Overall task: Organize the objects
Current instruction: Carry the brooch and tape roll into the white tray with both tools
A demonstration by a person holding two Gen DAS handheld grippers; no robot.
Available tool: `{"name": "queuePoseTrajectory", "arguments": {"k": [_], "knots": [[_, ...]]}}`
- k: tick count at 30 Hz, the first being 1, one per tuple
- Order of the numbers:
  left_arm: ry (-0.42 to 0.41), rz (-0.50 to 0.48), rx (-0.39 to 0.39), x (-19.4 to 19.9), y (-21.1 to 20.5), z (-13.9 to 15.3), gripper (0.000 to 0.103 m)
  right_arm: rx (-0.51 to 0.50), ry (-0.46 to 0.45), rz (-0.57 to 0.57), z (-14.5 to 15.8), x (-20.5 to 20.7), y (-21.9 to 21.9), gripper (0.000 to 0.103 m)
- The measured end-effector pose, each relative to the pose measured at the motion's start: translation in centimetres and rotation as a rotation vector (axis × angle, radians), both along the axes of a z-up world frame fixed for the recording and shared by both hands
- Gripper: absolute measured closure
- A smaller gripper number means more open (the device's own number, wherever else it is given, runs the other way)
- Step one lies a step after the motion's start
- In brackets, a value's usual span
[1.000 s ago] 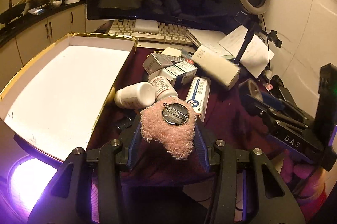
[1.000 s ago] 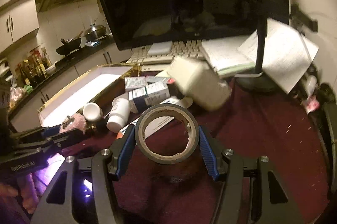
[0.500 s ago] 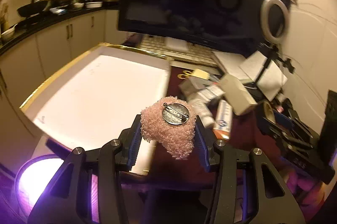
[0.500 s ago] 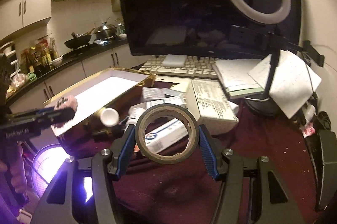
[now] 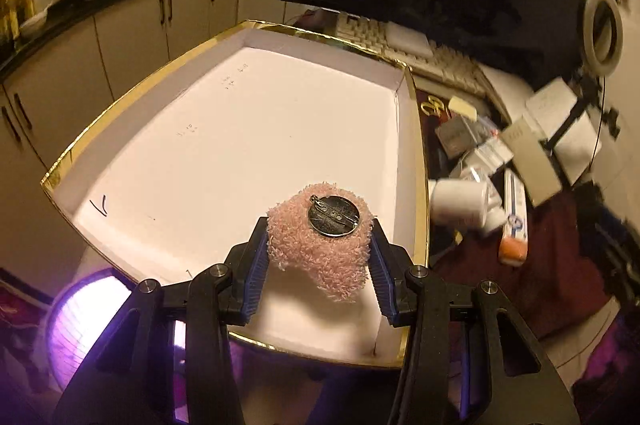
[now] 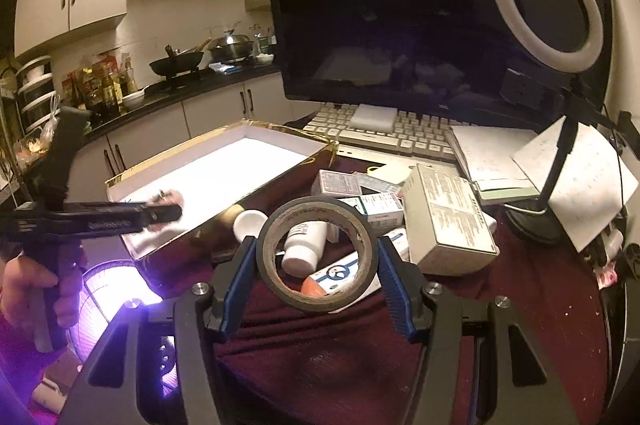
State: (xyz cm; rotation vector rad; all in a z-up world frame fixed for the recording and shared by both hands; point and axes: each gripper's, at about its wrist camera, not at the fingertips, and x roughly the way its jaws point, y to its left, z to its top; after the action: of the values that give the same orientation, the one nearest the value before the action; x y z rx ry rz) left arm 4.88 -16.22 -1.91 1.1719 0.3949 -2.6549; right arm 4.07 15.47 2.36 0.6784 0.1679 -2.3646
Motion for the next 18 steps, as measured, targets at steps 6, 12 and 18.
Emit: {"name": "queuePoseTrajectory", "arguments": {"k": [6,12,18], "knots": [[-0.067,-0.064,-0.009,0.1,1.0,0.4,0.057,0.006,-0.085,0.134,1.6,-2.0,-2.4,0.044],[-0.142,-0.092,-0.057,-0.8,0.8,0.1,0.057,0.039,-0.119,0.270,3.6,-4.2,-7.5,0.044],[-0.164,-0.133,-0.036,-1.2,0.3,-0.3,0.057,0.052,-0.238,0.384,2.5,-7.1,-13.2,0.044]]}}
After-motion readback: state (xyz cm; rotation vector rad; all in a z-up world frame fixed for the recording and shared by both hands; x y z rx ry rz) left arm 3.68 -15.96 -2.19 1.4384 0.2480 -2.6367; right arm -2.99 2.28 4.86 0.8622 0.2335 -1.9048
